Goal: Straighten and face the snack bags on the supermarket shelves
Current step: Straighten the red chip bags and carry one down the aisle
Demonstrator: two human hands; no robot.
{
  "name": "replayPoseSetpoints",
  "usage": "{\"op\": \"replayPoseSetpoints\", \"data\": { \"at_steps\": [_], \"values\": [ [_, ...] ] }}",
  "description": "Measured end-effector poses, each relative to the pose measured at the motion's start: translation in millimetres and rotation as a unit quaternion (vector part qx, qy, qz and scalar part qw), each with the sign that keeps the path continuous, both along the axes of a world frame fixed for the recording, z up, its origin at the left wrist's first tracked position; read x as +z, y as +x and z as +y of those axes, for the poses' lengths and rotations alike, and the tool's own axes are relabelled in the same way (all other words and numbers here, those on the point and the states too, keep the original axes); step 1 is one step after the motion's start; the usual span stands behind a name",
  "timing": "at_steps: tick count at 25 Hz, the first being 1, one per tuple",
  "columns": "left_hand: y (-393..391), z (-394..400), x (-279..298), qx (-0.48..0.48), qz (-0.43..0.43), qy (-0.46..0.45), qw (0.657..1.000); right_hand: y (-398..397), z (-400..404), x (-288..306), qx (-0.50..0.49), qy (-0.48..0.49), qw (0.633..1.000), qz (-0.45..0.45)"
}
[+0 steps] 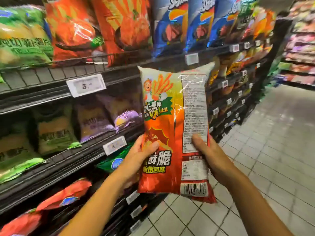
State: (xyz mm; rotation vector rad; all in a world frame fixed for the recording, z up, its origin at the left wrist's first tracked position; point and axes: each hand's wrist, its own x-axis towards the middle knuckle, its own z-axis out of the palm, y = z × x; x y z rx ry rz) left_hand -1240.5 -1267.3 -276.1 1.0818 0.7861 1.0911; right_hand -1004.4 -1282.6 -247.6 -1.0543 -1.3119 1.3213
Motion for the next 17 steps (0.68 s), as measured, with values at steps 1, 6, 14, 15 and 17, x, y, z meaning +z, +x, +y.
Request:
{"op": "replayPoseSetpoints", "data": {
  "at_steps": [1, 6, 14, 15, 17],
  "values": [
    [14, -3, -18, -0.027, -0.003, -0.028, 0.999, 4, -19, -10, -0.031, -0.007, 0.999, -0.014],
    [75, -23, -76, -0.071, 0.012, -0.133, 0.989, 27, -86, -46, -0.186, -0.038, 0.978, -0.085],
    [142, -10, -113, -0.145, 0.075, -0.164, 0.973, 97, -110, -85, -0.303, -0.107, 0.947, -0.001],
    [151, -6, -116, -0.145, 0.074, -0.165, 0.973, 106, -110, -91, -0.307, -0.126, 0.943, 0.022],
    [176, 4, -128, -0.166, 0.062, -0.177, 0.968, 127, -108, -105, -0.314, -0.163, 0.934, 0.059]
  ]
}}
